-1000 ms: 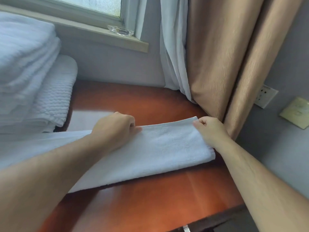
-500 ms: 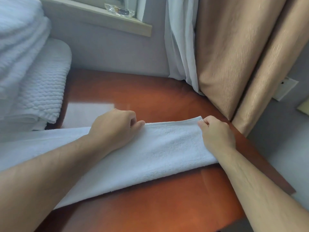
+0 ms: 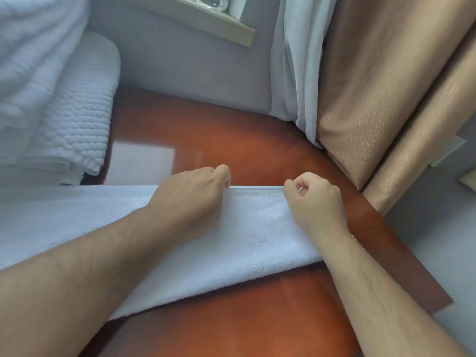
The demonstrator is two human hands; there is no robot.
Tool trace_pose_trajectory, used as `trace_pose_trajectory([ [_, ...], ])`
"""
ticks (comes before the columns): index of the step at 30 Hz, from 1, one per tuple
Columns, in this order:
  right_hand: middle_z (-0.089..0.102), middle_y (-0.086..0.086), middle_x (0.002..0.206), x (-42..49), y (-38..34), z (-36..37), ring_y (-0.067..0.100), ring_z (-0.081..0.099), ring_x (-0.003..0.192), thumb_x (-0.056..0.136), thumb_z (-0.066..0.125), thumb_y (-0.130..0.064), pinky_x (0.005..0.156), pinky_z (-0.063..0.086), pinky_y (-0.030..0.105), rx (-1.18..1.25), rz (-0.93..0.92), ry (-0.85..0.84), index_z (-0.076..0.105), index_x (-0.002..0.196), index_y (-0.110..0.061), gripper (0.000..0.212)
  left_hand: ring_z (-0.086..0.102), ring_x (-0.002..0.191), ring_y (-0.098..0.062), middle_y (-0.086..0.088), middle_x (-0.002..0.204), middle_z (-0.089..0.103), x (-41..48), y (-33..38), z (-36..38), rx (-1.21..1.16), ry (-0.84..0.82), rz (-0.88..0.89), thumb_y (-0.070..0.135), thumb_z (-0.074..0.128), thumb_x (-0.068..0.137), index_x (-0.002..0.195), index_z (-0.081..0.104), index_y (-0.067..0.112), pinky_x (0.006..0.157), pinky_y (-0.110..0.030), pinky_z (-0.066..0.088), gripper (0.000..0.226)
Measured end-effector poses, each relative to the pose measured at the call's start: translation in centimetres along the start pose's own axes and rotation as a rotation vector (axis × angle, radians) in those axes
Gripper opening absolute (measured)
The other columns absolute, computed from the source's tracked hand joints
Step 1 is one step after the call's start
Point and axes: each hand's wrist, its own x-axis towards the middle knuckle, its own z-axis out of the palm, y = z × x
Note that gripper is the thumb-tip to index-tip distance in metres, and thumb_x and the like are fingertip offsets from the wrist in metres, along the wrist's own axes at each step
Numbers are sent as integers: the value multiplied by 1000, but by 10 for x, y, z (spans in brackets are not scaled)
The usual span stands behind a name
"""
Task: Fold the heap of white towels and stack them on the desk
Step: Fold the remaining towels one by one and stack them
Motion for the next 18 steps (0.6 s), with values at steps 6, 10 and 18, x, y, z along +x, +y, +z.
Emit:
trace_pose_trajectory([
  [6, 58, -17, 64, -14, 3, 16, -11, 51, 71, 87, 52, -38, 50, 26, 23, -53, 47, -25, 48, 64, -24, 28, 54, 69, -31, 2, 78, 53, 10, -5, 2, 107, 42, 22, 14, 38, 96, 95, 40, 24, 54, -38, 43, 10],
  [10, 53, -11, 58, -14, 0, 15, 1, 48, 61, 87, 52, -39, 51, 27, 24, -76, 70, -32, 49, 65, -24, 26, 57, 71, -31, 3, 75, 56, 10, -4, 6, 76, 111, 10, 33, 31, 101, 92, 45, 22, 56, -38, 44, 20],
  [18, 60, 1, 80, -14, -27, 4, 15, 48, 69, 98, 36, -29, 58, 34, 33, -227, 116, -226, 51, 83, -17, 25, 46, 104, -20, 6, 111, 49, -30, -11, -32, 254, 85, 138, 33, 38, 103, 115, 52, 29, 89, -38, 39, 19],
])
